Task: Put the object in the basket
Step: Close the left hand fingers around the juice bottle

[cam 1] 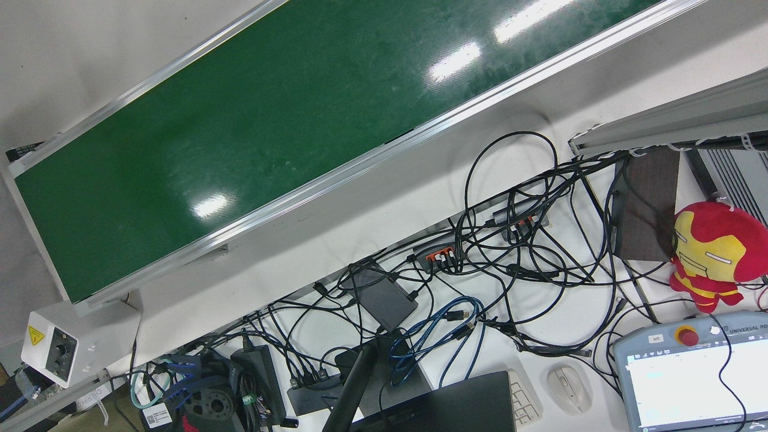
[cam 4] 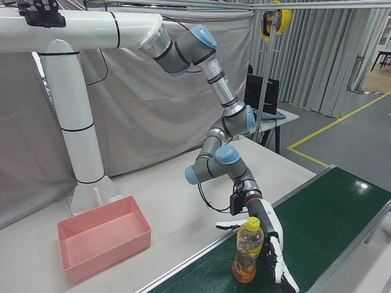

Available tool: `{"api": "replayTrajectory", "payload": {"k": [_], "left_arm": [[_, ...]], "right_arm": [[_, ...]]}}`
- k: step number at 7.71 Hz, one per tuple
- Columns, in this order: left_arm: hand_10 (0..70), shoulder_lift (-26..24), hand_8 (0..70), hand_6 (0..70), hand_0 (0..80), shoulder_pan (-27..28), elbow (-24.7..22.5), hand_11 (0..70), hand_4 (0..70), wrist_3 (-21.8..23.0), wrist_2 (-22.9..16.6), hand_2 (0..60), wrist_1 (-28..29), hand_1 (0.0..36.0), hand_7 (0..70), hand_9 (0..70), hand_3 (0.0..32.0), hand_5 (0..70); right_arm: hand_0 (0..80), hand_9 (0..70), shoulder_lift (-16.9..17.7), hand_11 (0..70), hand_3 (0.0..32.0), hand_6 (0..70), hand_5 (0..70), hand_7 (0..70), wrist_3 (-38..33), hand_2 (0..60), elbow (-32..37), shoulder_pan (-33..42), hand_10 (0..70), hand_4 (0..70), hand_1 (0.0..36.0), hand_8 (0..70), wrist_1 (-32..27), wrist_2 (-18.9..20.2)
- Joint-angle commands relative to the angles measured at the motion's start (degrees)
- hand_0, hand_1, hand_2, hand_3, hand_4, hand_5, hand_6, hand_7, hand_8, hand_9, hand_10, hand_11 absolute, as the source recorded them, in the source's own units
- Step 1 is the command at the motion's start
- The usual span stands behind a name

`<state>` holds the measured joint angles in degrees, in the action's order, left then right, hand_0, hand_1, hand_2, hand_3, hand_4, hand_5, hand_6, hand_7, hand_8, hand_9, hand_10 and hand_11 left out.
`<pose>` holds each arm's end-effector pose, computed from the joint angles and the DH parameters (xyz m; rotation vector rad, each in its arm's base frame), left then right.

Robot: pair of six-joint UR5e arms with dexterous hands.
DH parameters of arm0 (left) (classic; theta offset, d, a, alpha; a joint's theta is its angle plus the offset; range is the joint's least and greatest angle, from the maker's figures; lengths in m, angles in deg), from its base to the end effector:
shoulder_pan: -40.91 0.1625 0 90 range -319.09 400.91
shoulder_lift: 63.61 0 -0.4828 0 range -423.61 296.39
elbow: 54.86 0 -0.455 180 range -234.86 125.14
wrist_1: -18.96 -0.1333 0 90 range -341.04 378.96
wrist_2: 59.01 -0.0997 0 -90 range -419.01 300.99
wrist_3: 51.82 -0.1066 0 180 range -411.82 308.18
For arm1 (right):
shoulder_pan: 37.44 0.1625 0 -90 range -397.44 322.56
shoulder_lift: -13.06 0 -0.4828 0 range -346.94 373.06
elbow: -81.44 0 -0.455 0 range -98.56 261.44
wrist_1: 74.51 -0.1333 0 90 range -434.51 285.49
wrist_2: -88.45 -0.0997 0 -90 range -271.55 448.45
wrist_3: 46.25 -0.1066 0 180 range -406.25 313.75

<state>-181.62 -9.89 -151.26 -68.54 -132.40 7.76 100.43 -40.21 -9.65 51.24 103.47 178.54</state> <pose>0.3378 -0.6733 0.3830 -0.2388 2.3740 -1.5455 0.1195 -0.5951 0.7038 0.0918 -2.2654 2.0465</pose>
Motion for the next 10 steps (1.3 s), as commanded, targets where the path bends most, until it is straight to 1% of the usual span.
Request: {"api": "replayTrajectory", "payload": {"k": [1,2,3,4,5,6,7,8,10], "left_arm": [[1.0,-0.6,0.0,0.0,63.5,0.0,0.4,4.1,10.7,0.1,-0.1,0.0,-0.2,15.3,0.6,0.0,0.0,17.3],[3.0,-0.6,0.0,0.0,64.0,-0.2,-0.2,7.0,12.9,0.3,-0.1,0.0,-2.2,15.1,1.5,0.0,0.0,22.2],[13.0,-0.7,2.2,0.0,70.8,-0.1,-0.3,21.3,22.8,0.4,-0.1,0.0,-3.4,15.9,4.4,4.1,0.0,38.9],[31.3,-0.8,14.1,4.0,80.0,-0.1,-0.3,46.6,62.1,0.3,-0.1,0.0,-4.1,18.1,11.9,21.6,0.0,58.7],[53.7,-0.7,47.7,38.8,80.0,-0.1,-0.3,70.0,70.0,0.2,-0.2,3.7,-4.7,23.4,35.3,61.8,0.0,70.0],[70.0,-0.8,70.0,70.0,80.0,-0.1,-0.3,70.0,70.0,0.2,-0.3,41.4,-5.0,25.4,61.0,70.0,0.0,70.0],[69.9,-0.9,70.0,70.0,69.0,-0.1,-0.3,70.0,70.0,0.2,-0.4,57.6,-5.2,20.9,70.0,70.0,0.0,70.0],[70.0,-0.9,70.0,70.0,61.6,-0.1,-0.4,70.0,70.0,0.2,-0.5,60.0,-5.2,22.6,70.0,70.0,0.0,70.0],[68.7,-0.7,70.0,70.0,59.5,-0.1,-2.2,70.0,70.0,0.3,-0.6,60.0,-6.3,23.9,70.0,70.0,0.0,70.0]], "right_arm": [[0.0,0.0,0.0,0.0,0.0,0.0,0.0,0.0,-0.1,0.0,0.0,0.0,0.0,0.0,0.0,0.0,0.0,0.0],[0.0,0.0,0.0,0.0,0.0,0.0,0.0,0.0,0.0,0.0,0.0,0.0,0.0,0.0,0.0,0.0,0.0,0.0],[0.0,0.0,0.0,0.0,0.0,0.0,0.0,0.0,0.0,0.0,0.0,0.0,0.0,0.0,0.0,0.0,0.0,-0.1],[0.0,0.0,0.0,0.0,0.0,0.0,0.0,0.0,0.0,0.0,0.0,0.0,0.0,0.0,0.0,0.0,0.0,-0.1],[0.0,0.0,0.0,0.0,0.0,0.0,0.0,0.0,0.0,0.0,0.0,0.0,0.0,0.0,0.0,0.0,0.0,0.0],[0.0,0.0,0.0,0.0,0.0,0.0,0.0,0.0,0.0,0.0,0.0,0.0,0.0,0.0,0.0,0.0,0.0,0.0],[0.0,0.0,0.0,0.0,0.0,0.0,0.0,0.0,0.0,0.0,0.0,0.0,0.0,0.0,0.0,0.0,0.0,0.0],[0.0,0.0,0.0,0.0,0.0,0.0,0.0,0.0,0.0,0.0,0.0,0.0,0.0,0.0,0.0,0.0,0.0,0.0],[0.0,0.0,0.0,0.0,0.0,0.0,0.0,0.0,-0.1,0.0,-0.1,0.1,0.0,0.0,0.0,0.0,0.0,0.0]]}}
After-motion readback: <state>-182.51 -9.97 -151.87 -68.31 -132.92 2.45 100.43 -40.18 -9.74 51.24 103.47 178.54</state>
